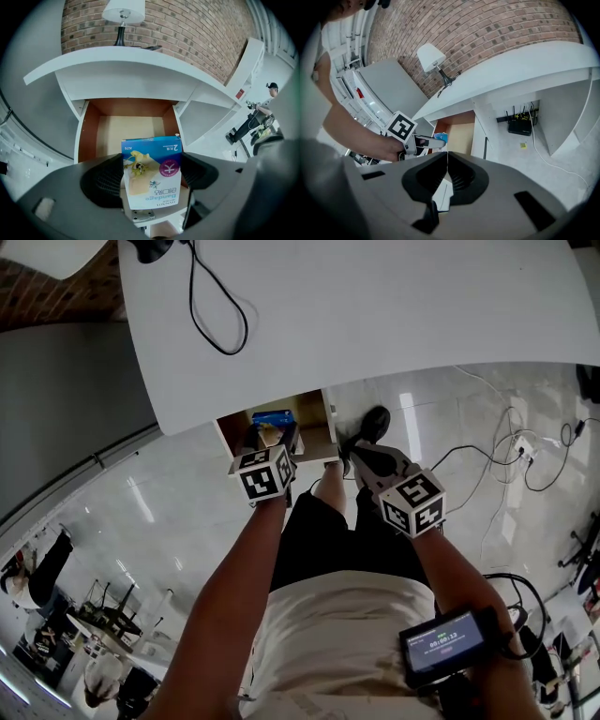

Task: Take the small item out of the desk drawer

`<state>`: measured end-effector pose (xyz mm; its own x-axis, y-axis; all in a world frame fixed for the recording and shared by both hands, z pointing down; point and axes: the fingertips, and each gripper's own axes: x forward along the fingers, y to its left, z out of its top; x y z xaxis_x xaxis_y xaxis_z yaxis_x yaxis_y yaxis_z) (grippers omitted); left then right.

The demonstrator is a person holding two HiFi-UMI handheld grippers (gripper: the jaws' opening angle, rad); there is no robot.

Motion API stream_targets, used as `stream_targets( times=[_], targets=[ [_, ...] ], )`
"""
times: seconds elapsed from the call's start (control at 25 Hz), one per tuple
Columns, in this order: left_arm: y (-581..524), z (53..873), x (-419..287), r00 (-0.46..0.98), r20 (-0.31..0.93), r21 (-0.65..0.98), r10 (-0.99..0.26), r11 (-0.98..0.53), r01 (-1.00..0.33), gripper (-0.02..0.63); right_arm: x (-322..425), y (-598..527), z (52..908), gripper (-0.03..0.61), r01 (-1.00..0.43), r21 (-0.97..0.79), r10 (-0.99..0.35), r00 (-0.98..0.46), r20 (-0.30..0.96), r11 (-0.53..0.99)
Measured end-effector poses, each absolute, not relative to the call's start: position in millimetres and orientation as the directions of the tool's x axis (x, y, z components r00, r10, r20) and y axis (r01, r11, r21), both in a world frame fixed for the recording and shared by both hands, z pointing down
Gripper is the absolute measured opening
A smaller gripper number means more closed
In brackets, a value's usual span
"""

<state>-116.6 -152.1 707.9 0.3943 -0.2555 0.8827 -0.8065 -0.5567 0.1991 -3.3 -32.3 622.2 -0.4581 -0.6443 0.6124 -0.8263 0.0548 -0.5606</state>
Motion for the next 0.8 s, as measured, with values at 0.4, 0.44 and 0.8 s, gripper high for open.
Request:
stream_targets(
  times=[0.4, 0.44, 0.8],
  targets=[
    [-140, 685, -124, 0.422, 0.876, 0.21, -0.232, -0.604, -0.769, 0.379, -8, -41, 607, 0.006, -0.835, -0.546, -0.653, -0.449, 0.61, 0.064],
    [-139, 682, -124, 0.425, 0.875, 0.211, -0.231, -0.609, -0.765, 0.379, -9, -41, 606, 0.006, -0.836, -0.544, -0.654, -0.449, 0.609, 0.067],
    [-131, 659, -127, 0.47, 0.857, 0.25, -0.212, -0.627, -0.738, 0.379, -7, -43, 591, 0.006, -0.848, -0.529, -0.66, -0.422, 0.621, 0.045]
  ],
)
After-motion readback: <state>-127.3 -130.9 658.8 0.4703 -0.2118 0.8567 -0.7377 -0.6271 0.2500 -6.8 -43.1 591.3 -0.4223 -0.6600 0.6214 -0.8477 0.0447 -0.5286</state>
